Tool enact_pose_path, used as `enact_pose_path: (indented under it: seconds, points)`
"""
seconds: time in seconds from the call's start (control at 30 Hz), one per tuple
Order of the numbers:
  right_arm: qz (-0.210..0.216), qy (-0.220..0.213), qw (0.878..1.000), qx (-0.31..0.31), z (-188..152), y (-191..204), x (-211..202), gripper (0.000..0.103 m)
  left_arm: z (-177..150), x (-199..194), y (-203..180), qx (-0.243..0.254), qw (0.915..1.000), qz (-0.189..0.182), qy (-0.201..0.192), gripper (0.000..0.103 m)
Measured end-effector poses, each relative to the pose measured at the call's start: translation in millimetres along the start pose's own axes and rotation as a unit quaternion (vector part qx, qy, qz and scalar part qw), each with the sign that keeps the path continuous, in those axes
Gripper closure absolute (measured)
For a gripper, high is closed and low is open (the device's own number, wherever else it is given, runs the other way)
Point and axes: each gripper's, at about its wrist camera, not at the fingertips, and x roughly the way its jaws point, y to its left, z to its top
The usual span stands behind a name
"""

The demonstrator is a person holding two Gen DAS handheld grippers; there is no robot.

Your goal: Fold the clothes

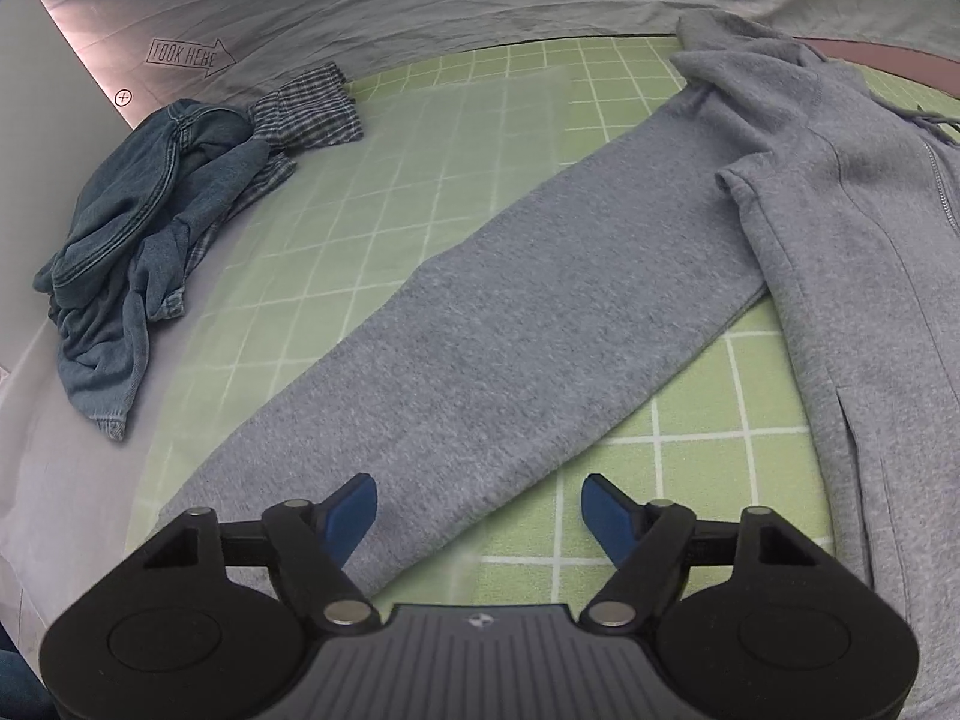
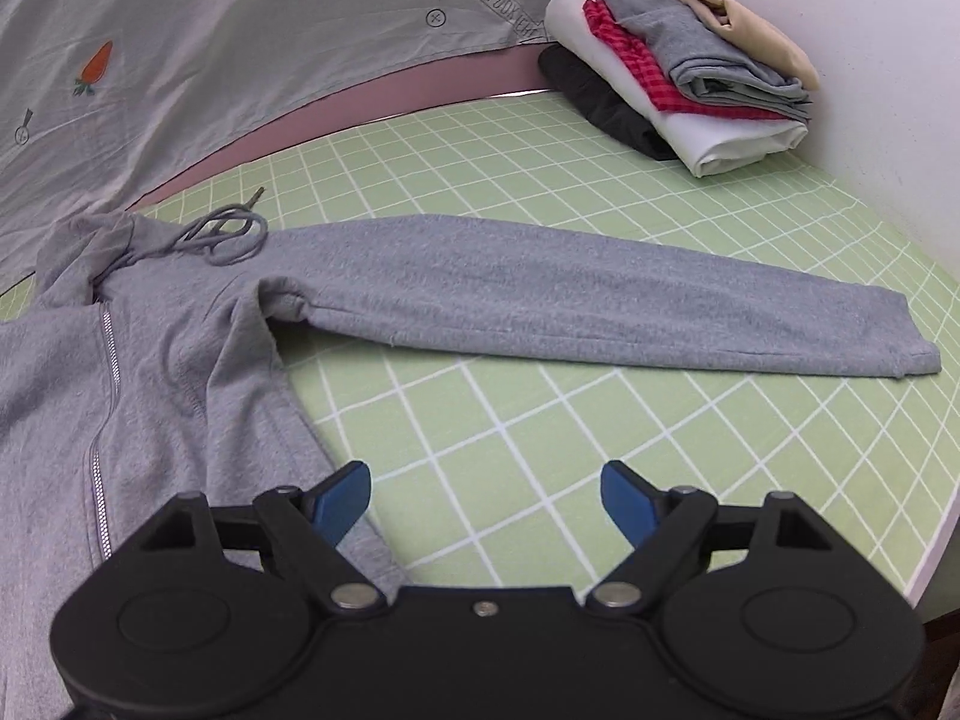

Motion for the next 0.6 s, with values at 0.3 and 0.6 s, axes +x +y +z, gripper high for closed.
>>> enact_pose_path:
  seconds: [0.3,0.6]
  points:
    - [-0.006,0.001,1.000,-0.010,-12.5,24.4,-13.7,0.019,-2.2,-3.0,22.3,-0.013,0.9997,-0.007,-0.020,0.099]
    - [0.012,0.014,1.000,-0.022,-20.6,38.2,-12.9,0.019,-15.2,-12.1,79.4,-0.078,0.9943,0.068,-0.027,0.096]
